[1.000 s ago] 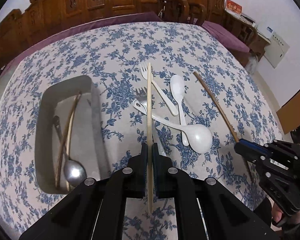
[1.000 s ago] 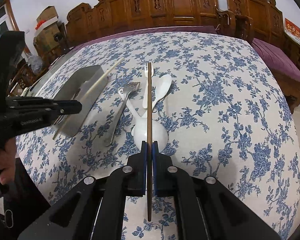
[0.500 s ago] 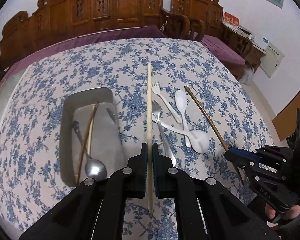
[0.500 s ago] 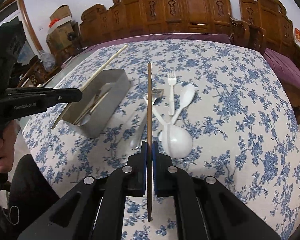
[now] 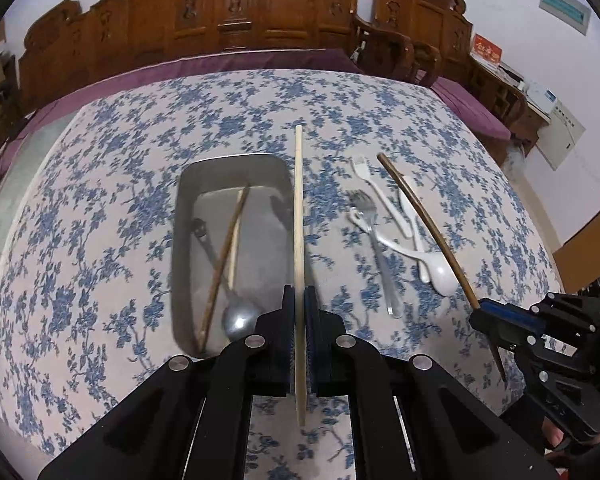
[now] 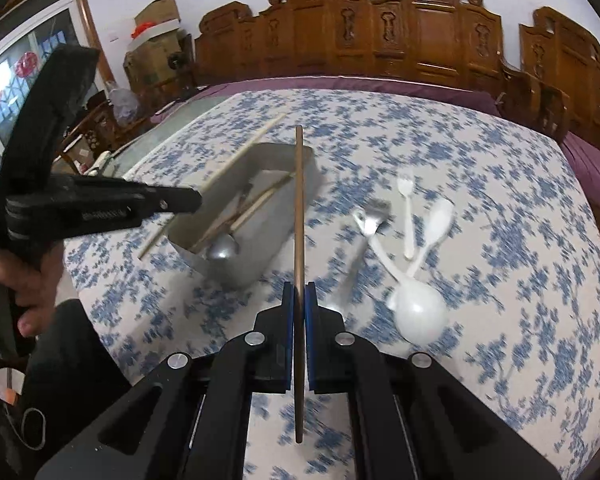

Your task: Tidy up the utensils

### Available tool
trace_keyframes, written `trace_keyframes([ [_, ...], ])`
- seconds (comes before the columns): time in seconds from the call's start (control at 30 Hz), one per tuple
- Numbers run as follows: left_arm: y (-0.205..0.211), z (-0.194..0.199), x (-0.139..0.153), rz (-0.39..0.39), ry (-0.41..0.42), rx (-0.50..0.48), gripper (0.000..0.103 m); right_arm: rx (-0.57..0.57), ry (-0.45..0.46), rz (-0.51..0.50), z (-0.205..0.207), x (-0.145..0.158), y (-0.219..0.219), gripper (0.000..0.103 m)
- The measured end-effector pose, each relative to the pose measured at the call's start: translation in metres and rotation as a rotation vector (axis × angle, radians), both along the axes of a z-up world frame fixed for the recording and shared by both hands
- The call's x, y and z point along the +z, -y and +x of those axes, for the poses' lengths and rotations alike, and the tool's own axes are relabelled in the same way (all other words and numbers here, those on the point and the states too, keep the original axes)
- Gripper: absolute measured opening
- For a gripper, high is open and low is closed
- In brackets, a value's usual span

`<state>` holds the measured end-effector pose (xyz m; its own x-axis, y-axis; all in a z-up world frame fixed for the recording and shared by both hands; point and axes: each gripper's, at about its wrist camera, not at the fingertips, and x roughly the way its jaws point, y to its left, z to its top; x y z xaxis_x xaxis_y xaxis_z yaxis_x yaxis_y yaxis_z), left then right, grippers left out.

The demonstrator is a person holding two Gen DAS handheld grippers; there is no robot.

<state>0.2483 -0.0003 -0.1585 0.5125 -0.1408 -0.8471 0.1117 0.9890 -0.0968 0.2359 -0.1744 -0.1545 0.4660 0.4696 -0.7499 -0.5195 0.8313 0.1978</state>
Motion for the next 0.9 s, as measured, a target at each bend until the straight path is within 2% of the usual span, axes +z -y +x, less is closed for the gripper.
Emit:
trace_keyframes([
  [0.23,-0.033,0.007,-0.015,-0.009,-0.036,0.029,0.004,0.042,0.007,-0.018,0.002,0.002,-0.040,0.006],
  [0.4,-0.050,0.014,-0.030,-0.033,-0.068,0.040,0.004,0.046,-0.027,-0.033,0.006,-0.007,-0.056,0.006],
  [0.9,-0.065,0.053,-0.054,-0.094,-0.109,0.039,0.004,0.019,-0.045,-0.073,0.031,-0.006,-0.085,0.006],
])
